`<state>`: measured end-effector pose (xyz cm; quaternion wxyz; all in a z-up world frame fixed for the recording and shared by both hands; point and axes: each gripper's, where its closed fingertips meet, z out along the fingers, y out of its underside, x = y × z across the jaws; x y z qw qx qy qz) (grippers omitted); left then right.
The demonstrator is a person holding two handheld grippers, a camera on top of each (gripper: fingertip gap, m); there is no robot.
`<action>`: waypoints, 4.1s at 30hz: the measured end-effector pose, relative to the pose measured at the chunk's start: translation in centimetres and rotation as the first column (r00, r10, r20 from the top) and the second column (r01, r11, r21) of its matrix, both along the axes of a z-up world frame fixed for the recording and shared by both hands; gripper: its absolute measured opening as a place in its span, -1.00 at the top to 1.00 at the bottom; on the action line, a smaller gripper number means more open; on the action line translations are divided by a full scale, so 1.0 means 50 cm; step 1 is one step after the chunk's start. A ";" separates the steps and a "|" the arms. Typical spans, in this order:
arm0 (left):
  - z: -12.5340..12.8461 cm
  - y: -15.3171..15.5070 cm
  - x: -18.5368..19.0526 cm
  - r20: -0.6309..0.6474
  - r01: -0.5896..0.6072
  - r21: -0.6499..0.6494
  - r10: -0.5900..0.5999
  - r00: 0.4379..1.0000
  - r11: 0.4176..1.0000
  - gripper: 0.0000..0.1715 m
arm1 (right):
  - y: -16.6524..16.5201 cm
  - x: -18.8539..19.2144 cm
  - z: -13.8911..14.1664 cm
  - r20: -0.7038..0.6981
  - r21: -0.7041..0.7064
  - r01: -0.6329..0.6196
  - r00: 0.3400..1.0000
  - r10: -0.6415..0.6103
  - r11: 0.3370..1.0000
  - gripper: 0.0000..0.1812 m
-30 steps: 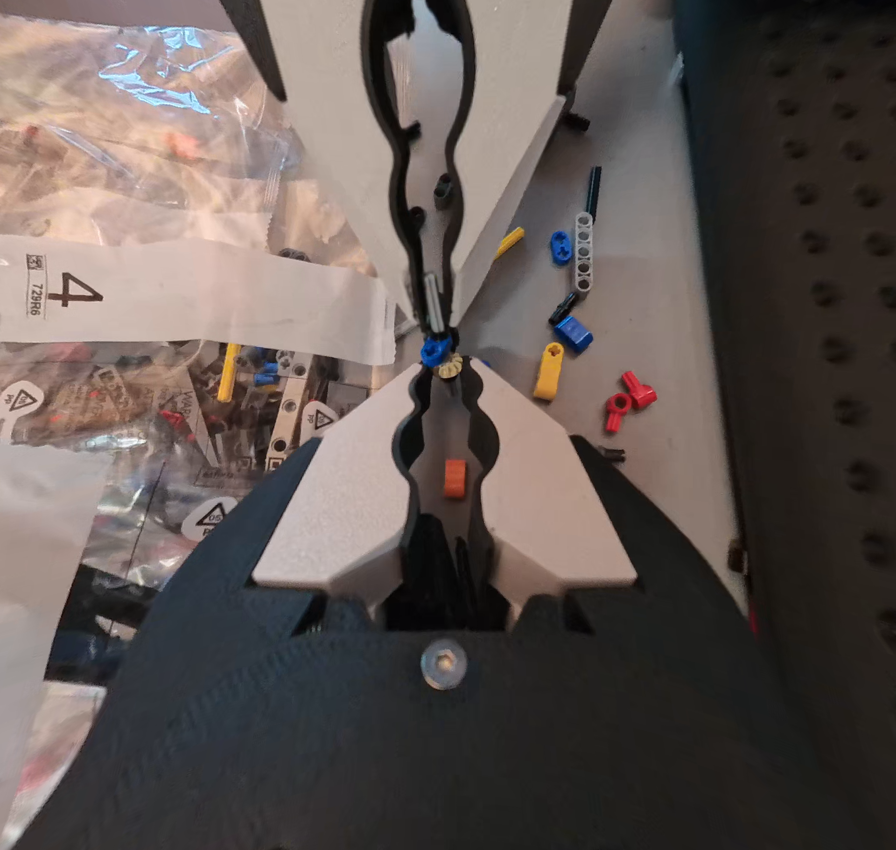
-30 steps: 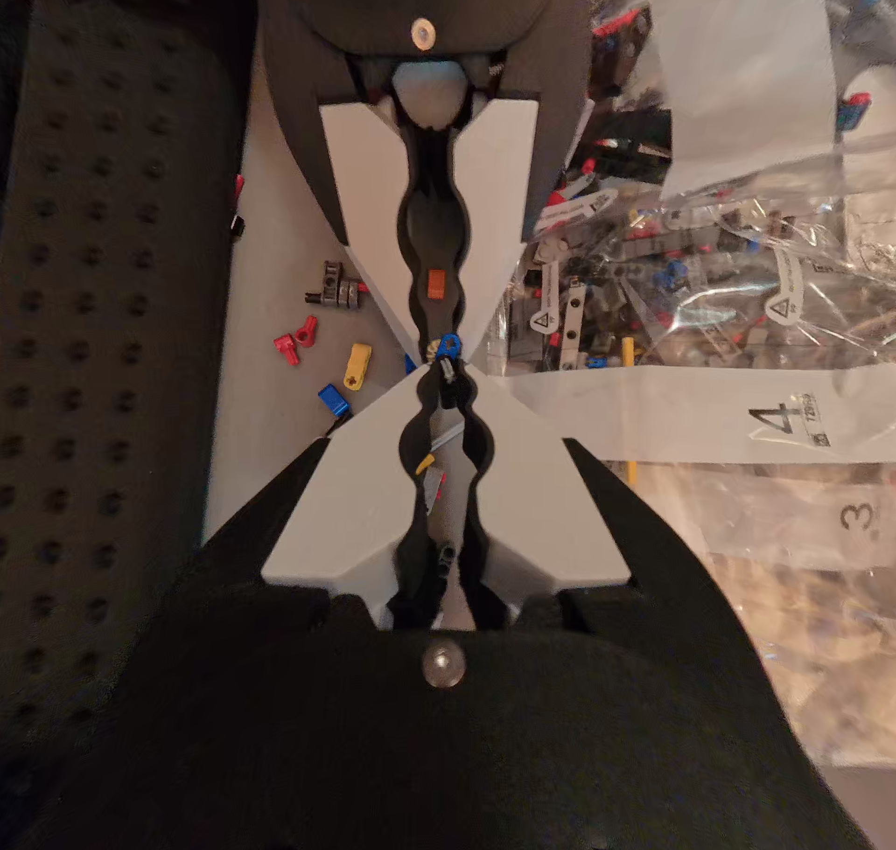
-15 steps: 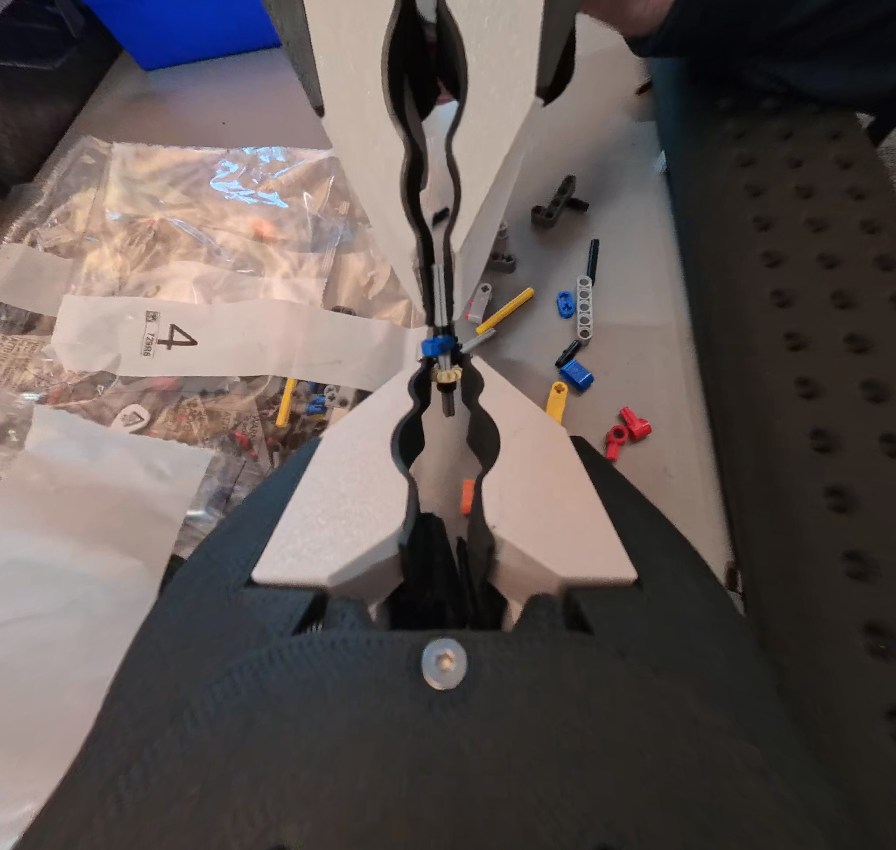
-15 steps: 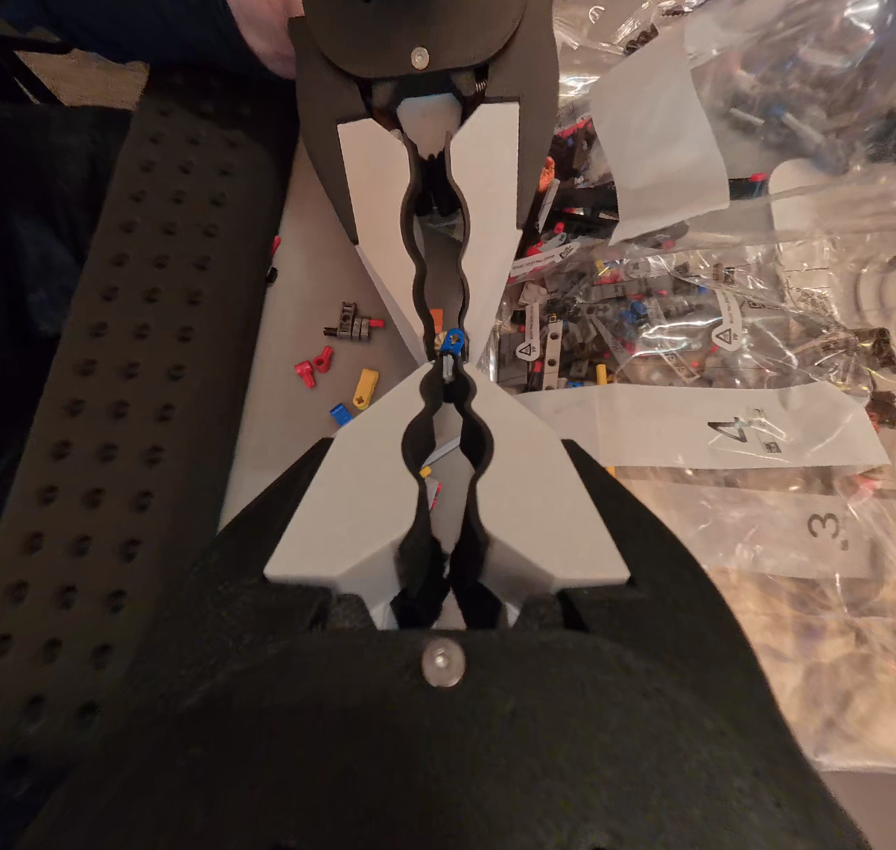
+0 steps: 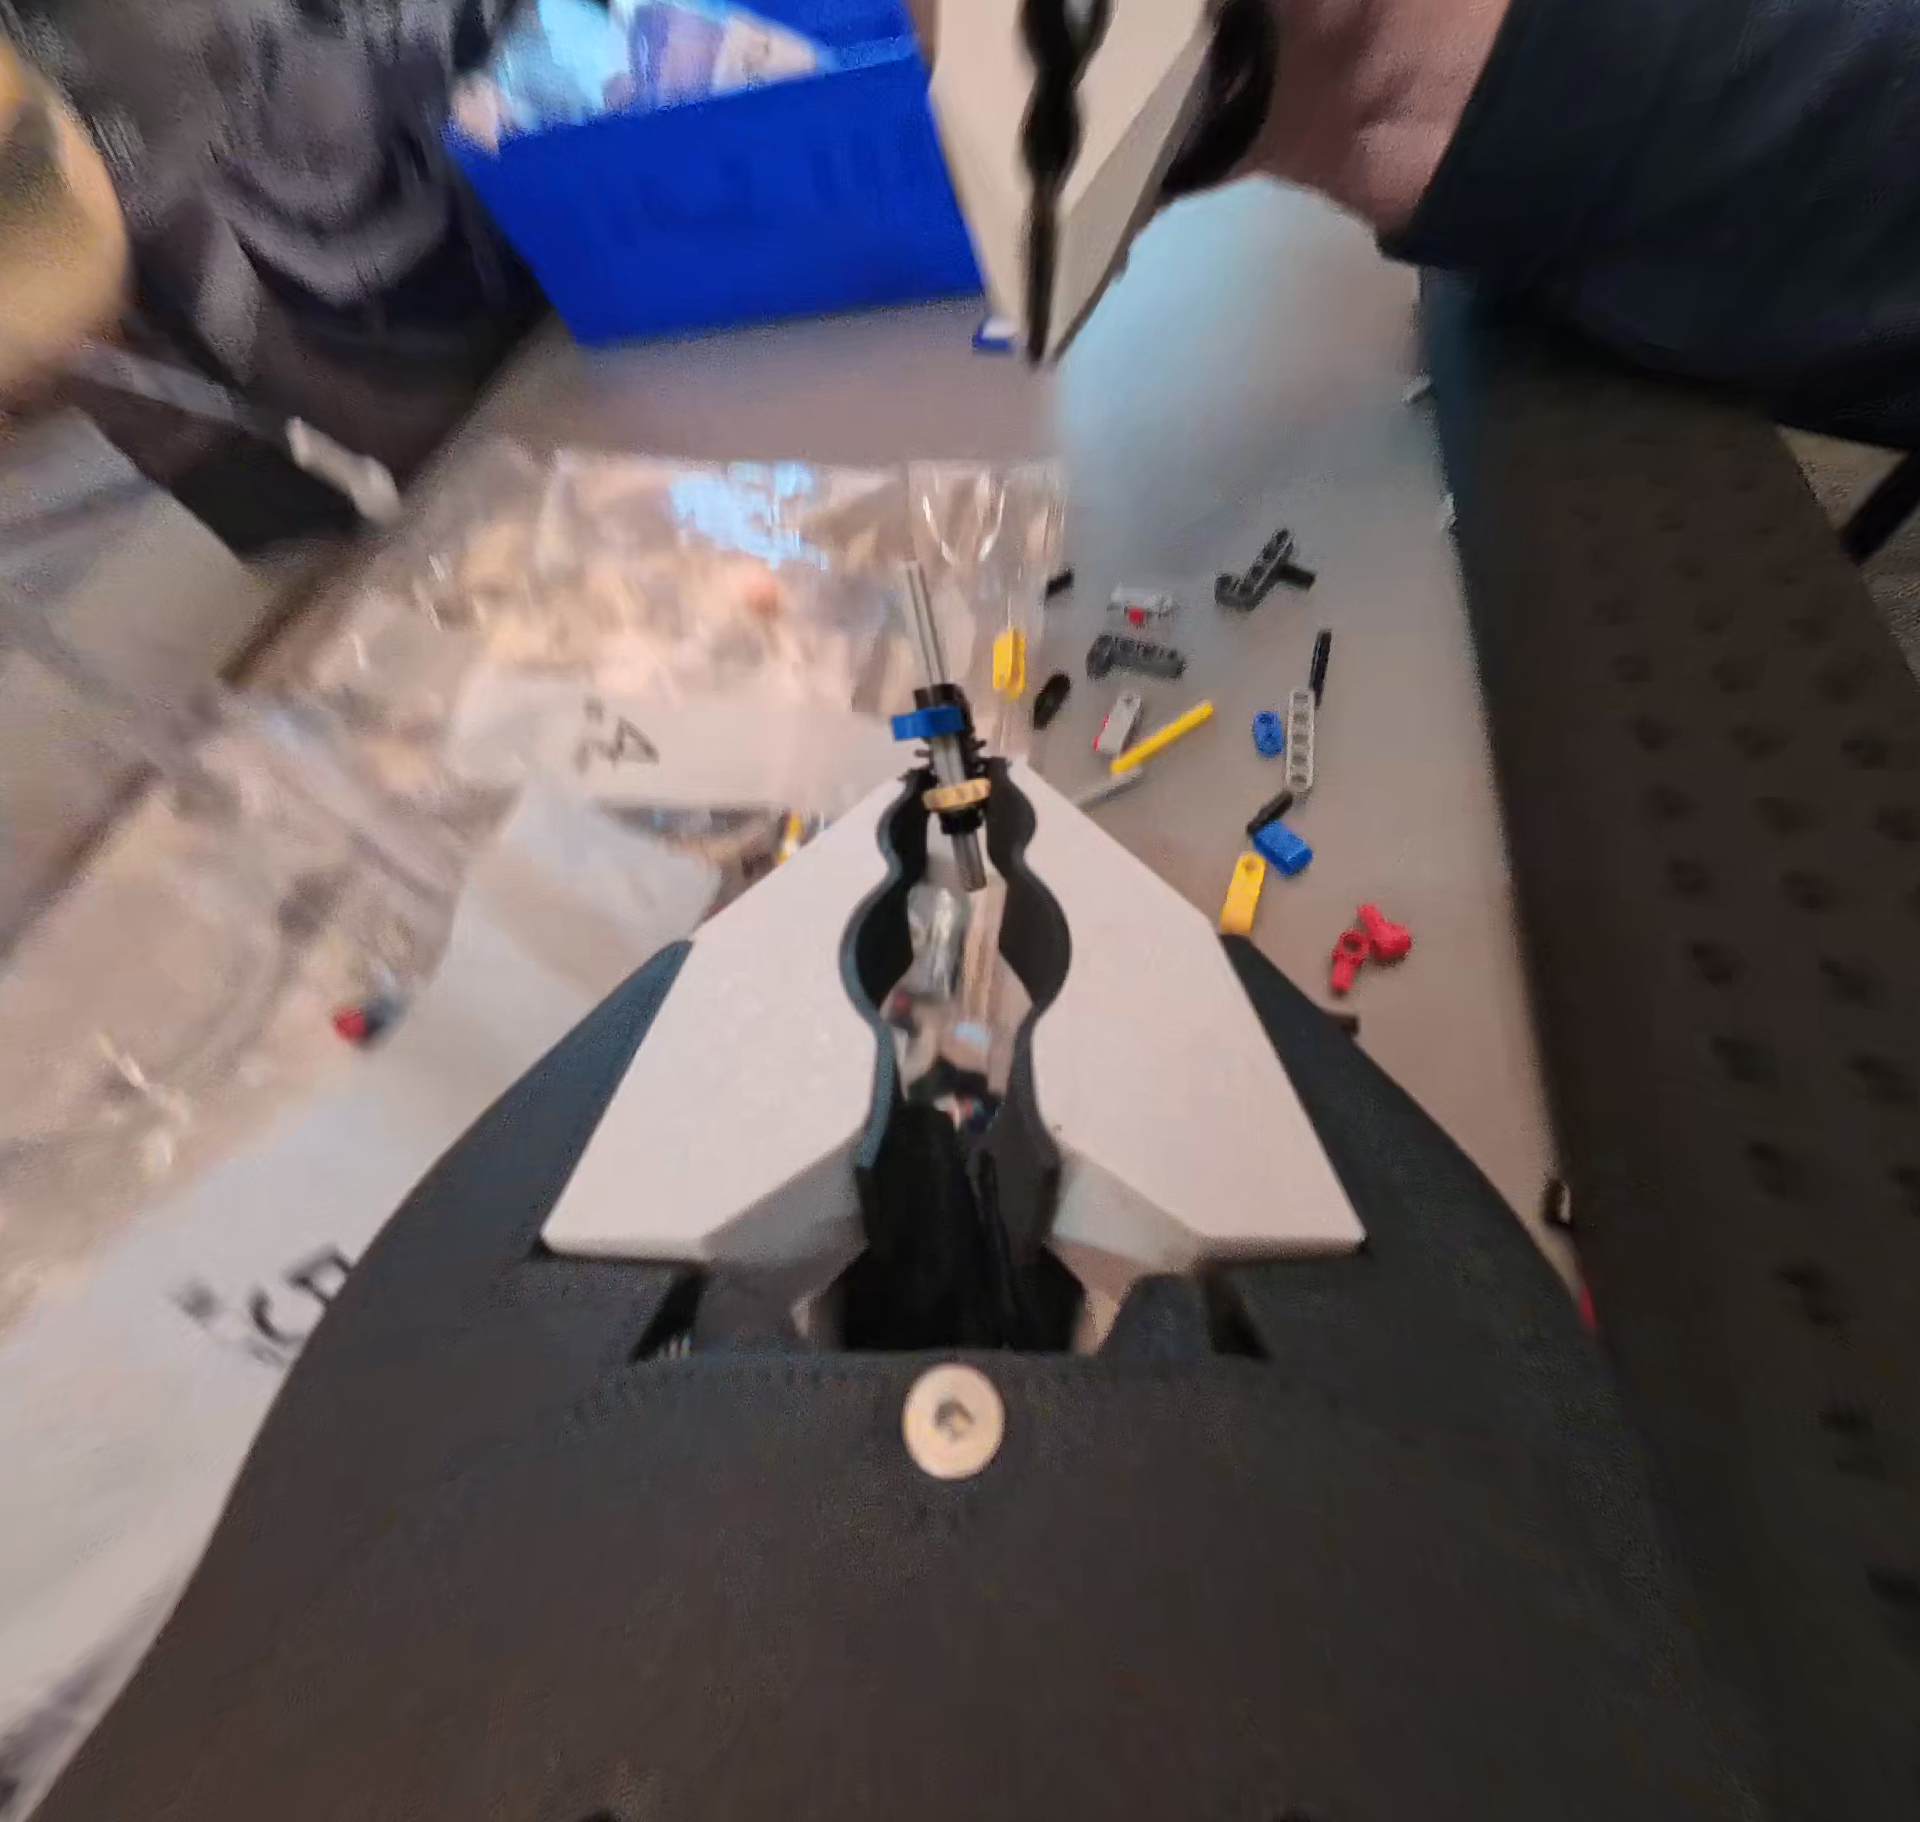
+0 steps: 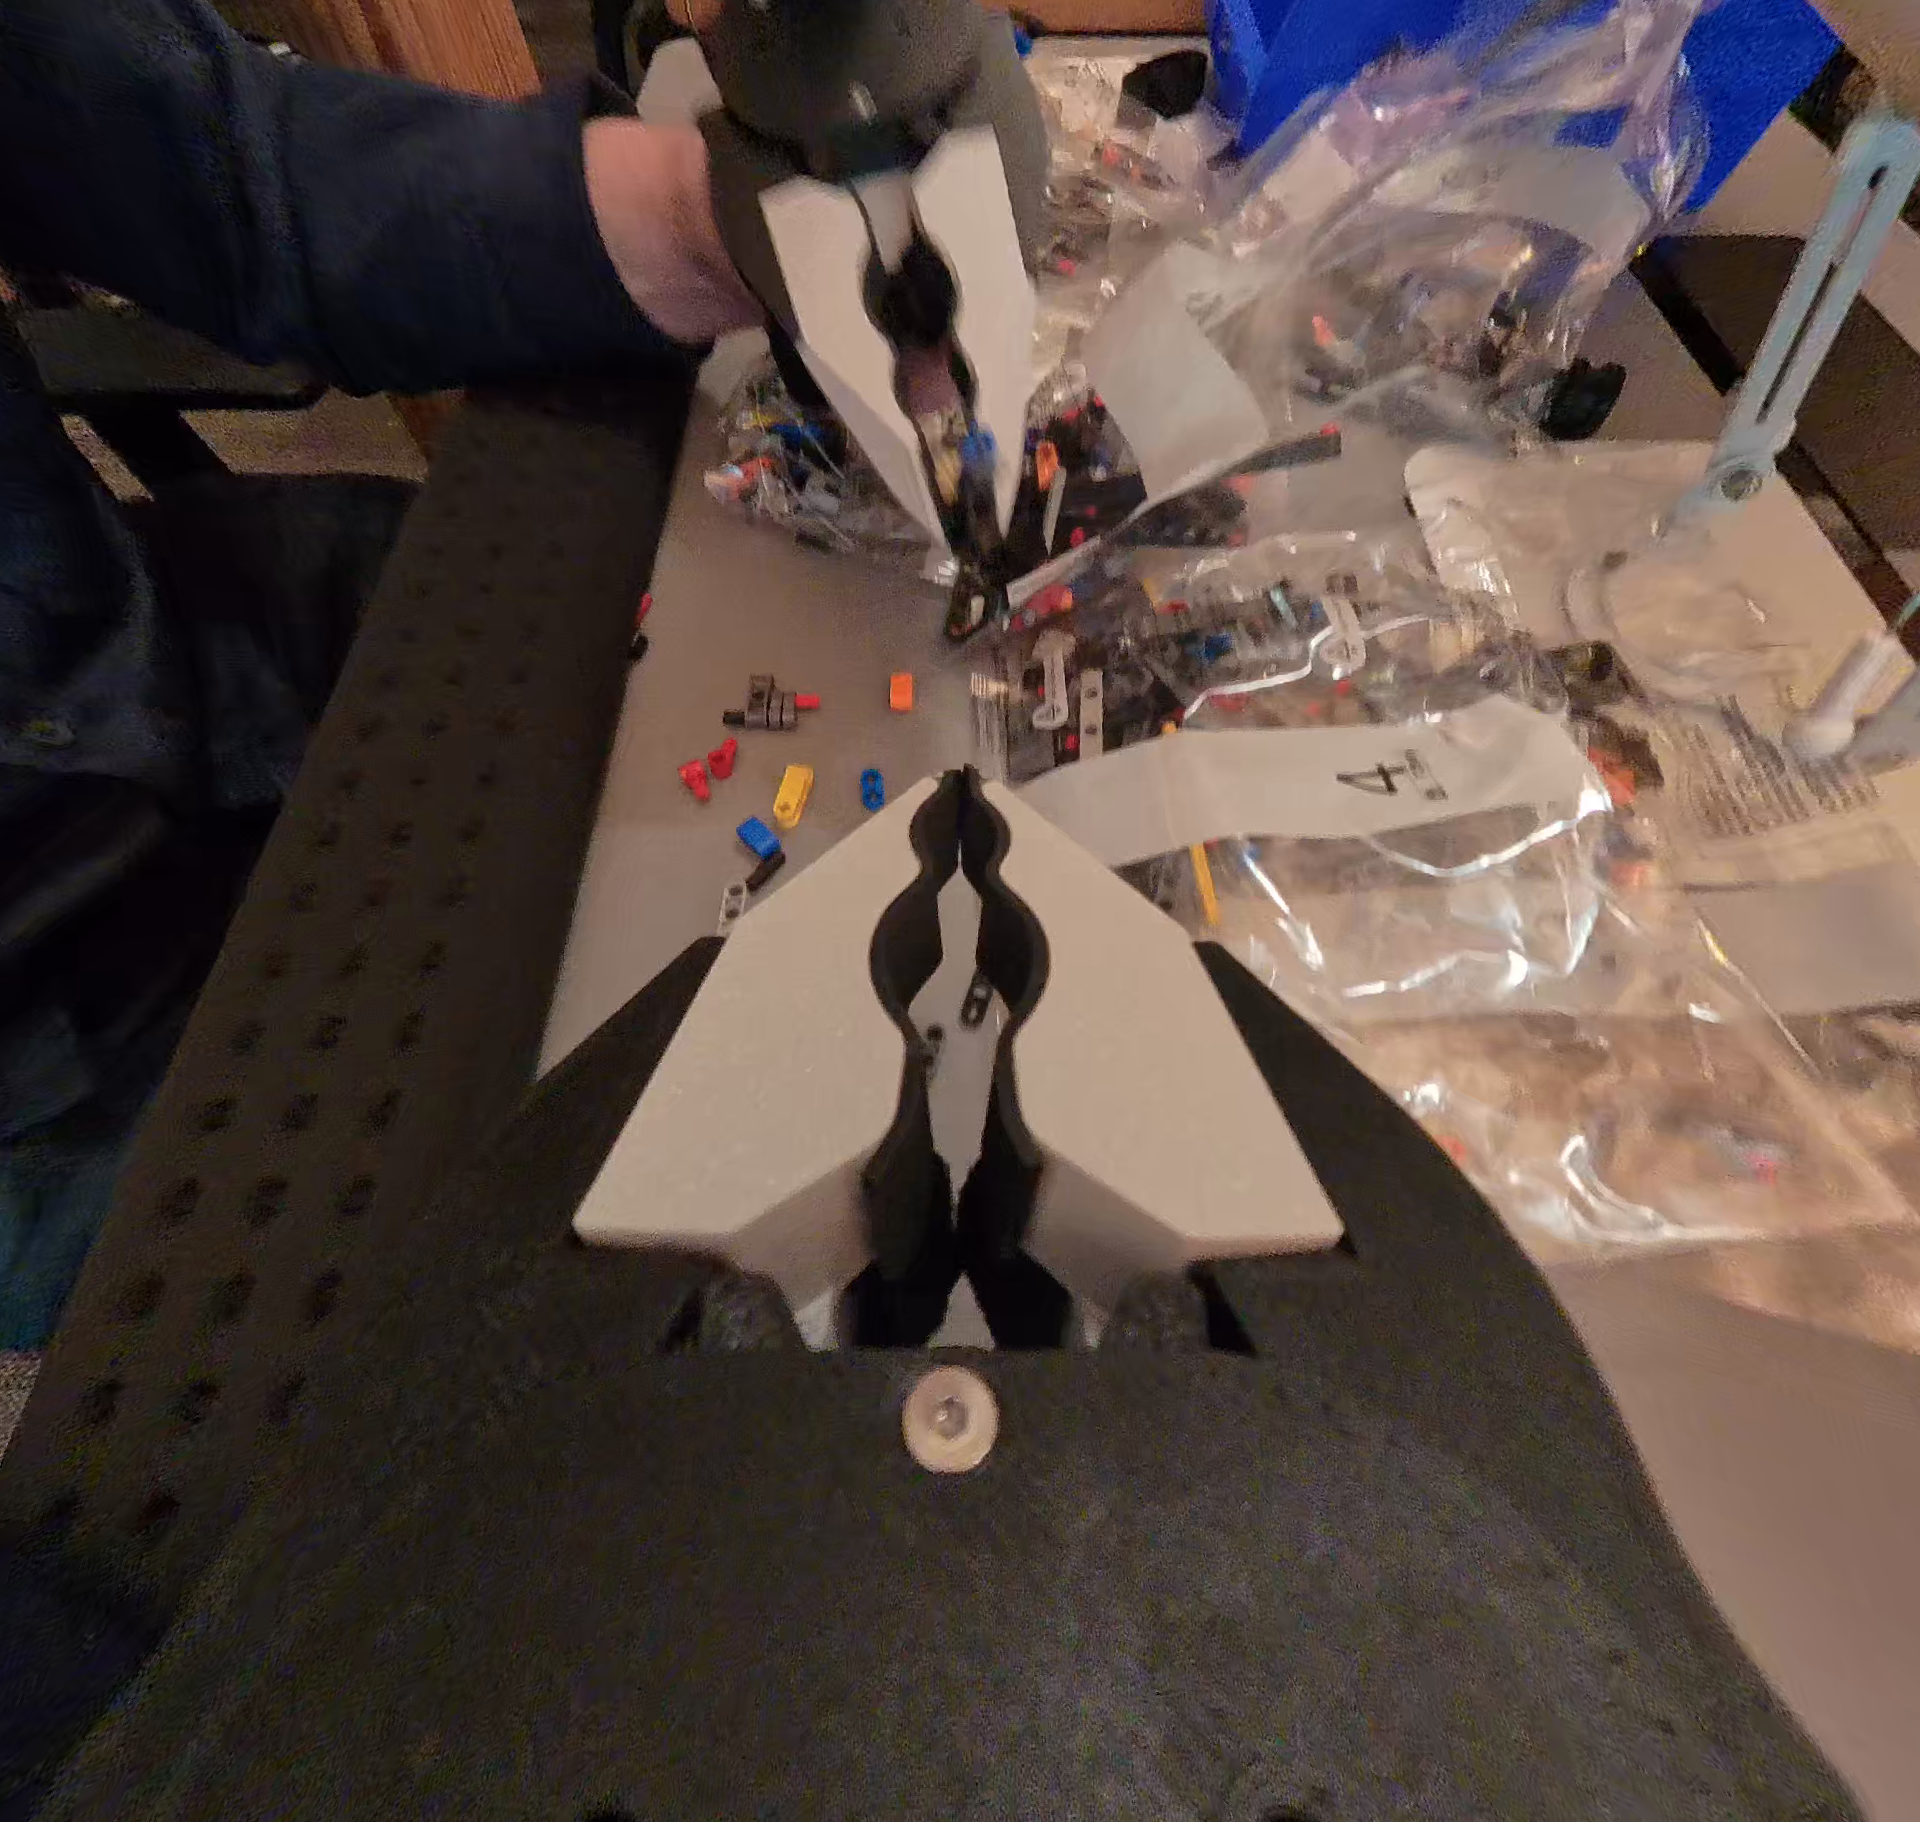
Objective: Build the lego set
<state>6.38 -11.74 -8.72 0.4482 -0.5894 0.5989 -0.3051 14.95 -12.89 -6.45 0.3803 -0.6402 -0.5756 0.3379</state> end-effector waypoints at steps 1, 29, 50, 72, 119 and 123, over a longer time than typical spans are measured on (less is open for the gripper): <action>0.003 -0.013 0.016 -0.023 0.018 0.054 -0.017 1.000 0.998 0.87 | 0.004 0.002 -0.012 0.025 -0.001 0.015 1.000 -0.015 1.000 1.00; -0.020 -0.039 0.053 -0.104 0.053 0.197 -0.033 0.994 0.979 0.92 | -0.020 -0.099 -0.053 0.104 0.072 -0.058 0.993 0.050 0.996 0.95; -0.062 -0.033 0.045 -0.175 0.067 0.040 -0.059 0.983 0.997 0.90 | -0.013 -0.136 -0.086 0.127 0.025 -0.043 0.991 0.039 0.999 0.90; -0.041 -0.032 0.037 -0.101 0.063 -0.002 -0.063 0.993 0.998 1.00 | 0.006 -0.130 -0.052 -0.057 -0.104 -0.024 0.998 0.018 0.994 0.89; -0.163 -0.029 0.037 -0.365 0.031 -0.098 -0.065 0.929 0.995 0.92 | -0.009 -0.131 -0.174 0.221 -0.122 -0.022 0.974 0.048 0.992 0.93; -0.157 -0.027 0.037 -0.356 0.026 -0.098 -0.060 0.933 0.995 0.92 | -0.005 -0.127 -0.156 0.202 -0.092 -0.020 0.979 0.038 0.996 0.92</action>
